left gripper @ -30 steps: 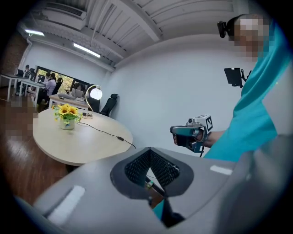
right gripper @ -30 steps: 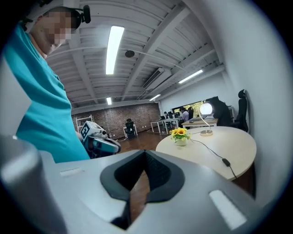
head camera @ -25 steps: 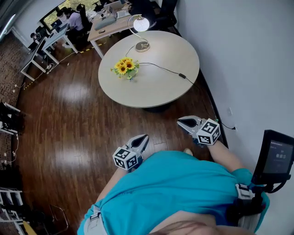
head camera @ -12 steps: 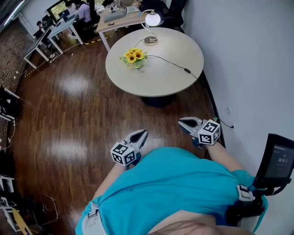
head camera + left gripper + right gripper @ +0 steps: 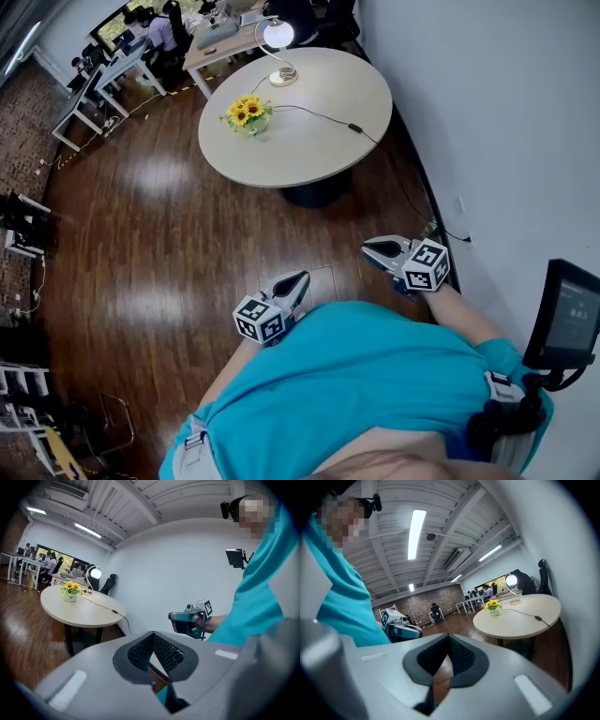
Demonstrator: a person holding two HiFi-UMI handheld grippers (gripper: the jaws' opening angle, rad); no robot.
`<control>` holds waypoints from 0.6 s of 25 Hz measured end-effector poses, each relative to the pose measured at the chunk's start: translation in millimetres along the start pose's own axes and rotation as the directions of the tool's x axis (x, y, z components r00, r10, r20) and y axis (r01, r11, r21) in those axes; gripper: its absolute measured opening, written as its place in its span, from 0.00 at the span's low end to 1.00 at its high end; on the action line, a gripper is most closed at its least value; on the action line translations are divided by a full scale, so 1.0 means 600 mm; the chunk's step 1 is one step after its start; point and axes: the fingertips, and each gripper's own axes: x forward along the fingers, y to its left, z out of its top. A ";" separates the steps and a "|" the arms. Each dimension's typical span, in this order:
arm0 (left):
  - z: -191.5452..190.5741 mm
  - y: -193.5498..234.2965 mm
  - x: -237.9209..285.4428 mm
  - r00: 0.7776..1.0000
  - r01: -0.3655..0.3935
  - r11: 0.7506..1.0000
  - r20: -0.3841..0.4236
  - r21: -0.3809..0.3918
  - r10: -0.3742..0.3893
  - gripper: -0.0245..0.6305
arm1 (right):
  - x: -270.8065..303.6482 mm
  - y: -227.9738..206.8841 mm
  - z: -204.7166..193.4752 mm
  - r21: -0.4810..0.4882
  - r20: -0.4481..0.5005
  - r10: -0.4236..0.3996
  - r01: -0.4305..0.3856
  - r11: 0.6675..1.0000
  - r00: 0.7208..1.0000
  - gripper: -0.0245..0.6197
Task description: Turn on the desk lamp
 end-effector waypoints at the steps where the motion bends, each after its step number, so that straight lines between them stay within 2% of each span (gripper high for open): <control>1: -0.002 -0.004 0.000 1.000 0.000 1.000 -0.003 -0.004 0.000 0.07 | -0.005 0.000 -0.001 0.006 0.002 -0.006 0.006 1.000 1.000 0.04; 5: -0.012 0.004 -0.019 1.000 0.011 1.000 0.000 -0.014 -0.011 0.07 | 0.015 0.027 -0.011 0.005 0.001 -0.013 0.013 1.000 1.000 0.04; 9: -0.010 0.017 -0.071 0.999 0.050 0.999 0.003 0.013 -0.050 0.07 | 0.067 0.072 -0.013 -0.007 -0.021 -0.026 0.026 1.000 0.999 0.04; 12: -0.008 0.047 -0.152 0.998 0.059 0.998 0.022 0.018 -0.059 0.07 | 0.131 0.125 -0.017 -0.009 -0.029 -0.047 0.046 0.999 0.998 0.04; 15: -0.016 0.077 -0.254 0.997 0.069 0.998 0.032 0.006 -0.069 0.07 | 0.205 0.193 -0.028 0.029 -0.023 -0.070 0.070 0.997 0.997 0.04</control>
